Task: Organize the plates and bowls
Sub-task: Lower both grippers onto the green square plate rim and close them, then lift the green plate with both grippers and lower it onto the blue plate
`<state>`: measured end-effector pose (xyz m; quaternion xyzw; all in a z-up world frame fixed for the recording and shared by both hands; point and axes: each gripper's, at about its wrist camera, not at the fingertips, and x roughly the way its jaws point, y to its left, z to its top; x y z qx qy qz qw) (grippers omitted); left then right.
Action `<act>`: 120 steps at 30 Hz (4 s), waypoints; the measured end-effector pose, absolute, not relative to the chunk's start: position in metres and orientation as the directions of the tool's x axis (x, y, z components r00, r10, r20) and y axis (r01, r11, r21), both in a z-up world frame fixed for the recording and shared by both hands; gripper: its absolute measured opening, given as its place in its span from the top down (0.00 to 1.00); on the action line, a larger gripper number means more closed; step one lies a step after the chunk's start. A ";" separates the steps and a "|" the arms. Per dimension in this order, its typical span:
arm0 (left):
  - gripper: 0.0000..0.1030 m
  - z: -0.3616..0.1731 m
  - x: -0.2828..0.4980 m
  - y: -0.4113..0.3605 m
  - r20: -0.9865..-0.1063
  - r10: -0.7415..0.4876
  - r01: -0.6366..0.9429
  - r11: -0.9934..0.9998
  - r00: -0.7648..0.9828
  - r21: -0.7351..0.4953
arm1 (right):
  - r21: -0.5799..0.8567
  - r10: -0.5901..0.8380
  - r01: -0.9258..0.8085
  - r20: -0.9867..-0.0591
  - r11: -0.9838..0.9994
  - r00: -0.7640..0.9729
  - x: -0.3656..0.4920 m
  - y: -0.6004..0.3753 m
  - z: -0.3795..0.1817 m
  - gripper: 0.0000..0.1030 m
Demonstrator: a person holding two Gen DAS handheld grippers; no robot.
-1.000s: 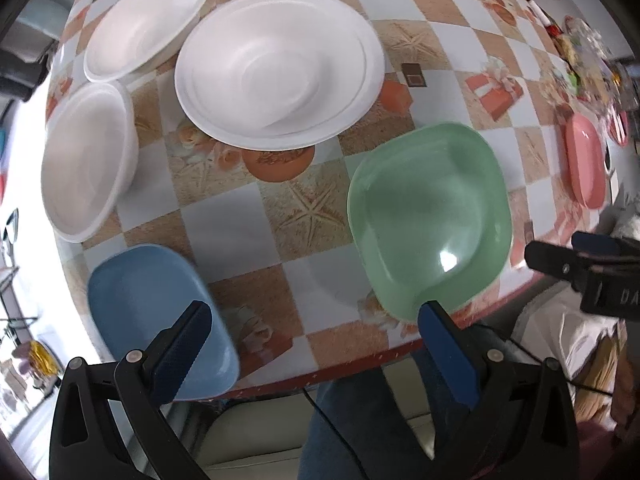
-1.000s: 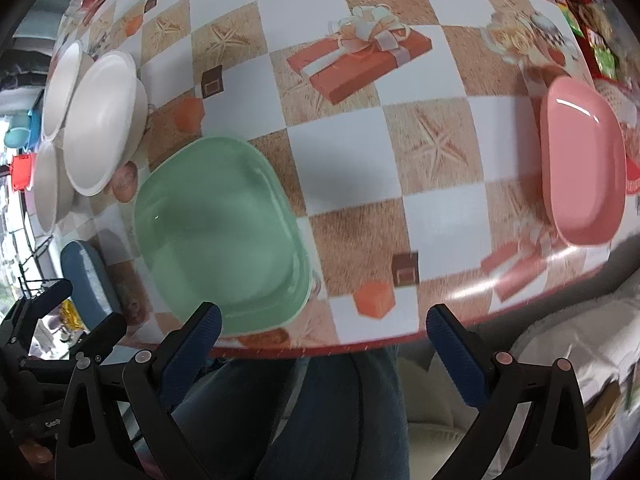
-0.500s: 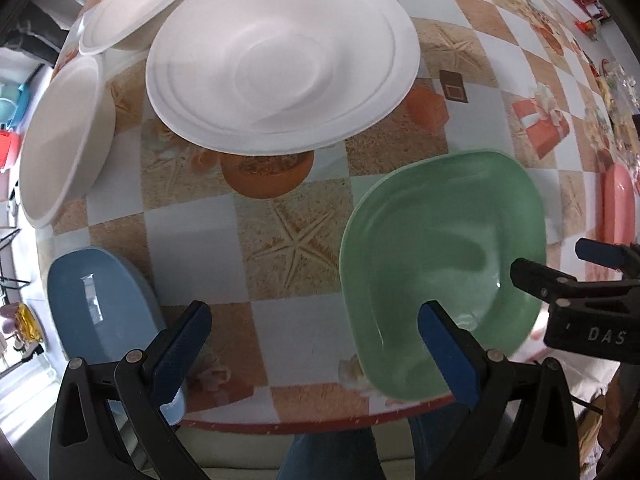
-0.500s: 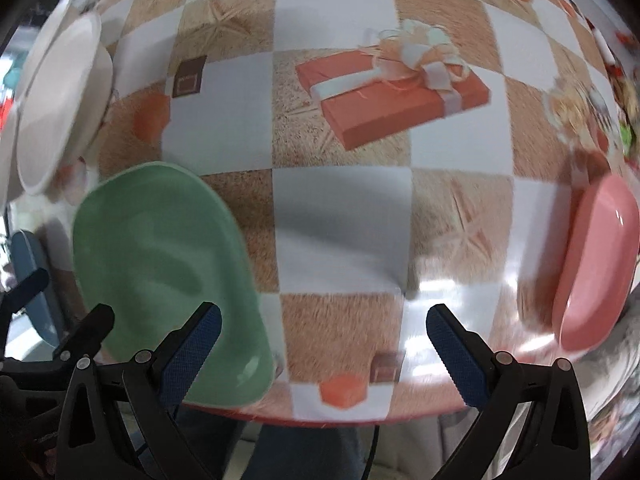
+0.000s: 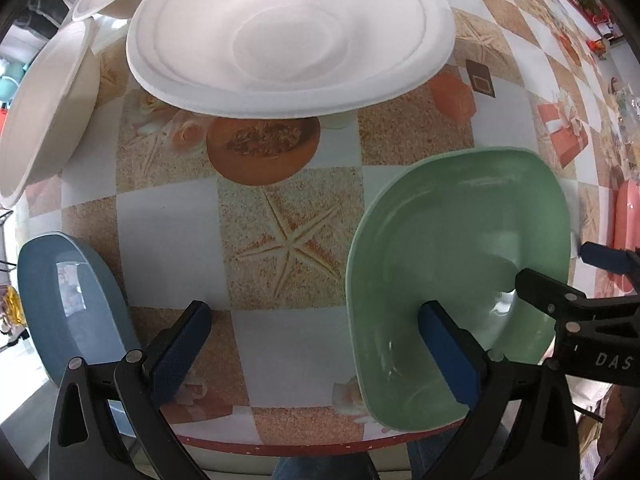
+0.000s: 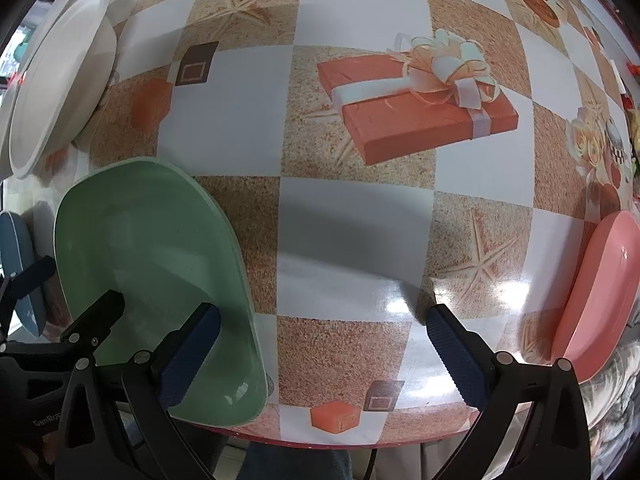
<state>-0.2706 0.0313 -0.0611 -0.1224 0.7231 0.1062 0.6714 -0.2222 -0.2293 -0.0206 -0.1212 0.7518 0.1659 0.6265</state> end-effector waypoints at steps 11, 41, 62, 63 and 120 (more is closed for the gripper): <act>0.01 -0.059 -0.263 0.045 -0.996 -0.028 -0.333 0.943 -0.091 0.004 | 0.090 0.029 -0.395 -0.987 0.914 -0.158 -0.203 -0.237 -0.006 0.14; 0.58 -0.046 -0.283 0.078 -0.995 -0.029 -0.244 0.970 -0.096 -0.005 | 0.283 0.158 -0.388 -0.933 0.877 -0.322 -0.256 -0.146 0.007 0.83; 0.58 -0.035 -0.314 0.098 -0.998 0.007 -0.264 0.964 -0.057 0.022 | 0.269 0.134 -0.424 -0.937 0.865 -0.322 -0.294 -0.069 0.019 0.83; 0.58 -0.035 -0.326 0.099 -0.998 0.006 -0.263 0.965 -0.055 0.020 | 0.268 0.133 -0.423 -0.938 0.866 -0.321 -0.297 -0.069 0.016 0.83; 0.54 0.049 -0.422 0.219 -0.990 0.142 -0.470 0.873 -0.013 0.131 | 0.407 0.153 -0.580 -0.887 0.705 -0.436 -0.310 0.046 0.035 0.83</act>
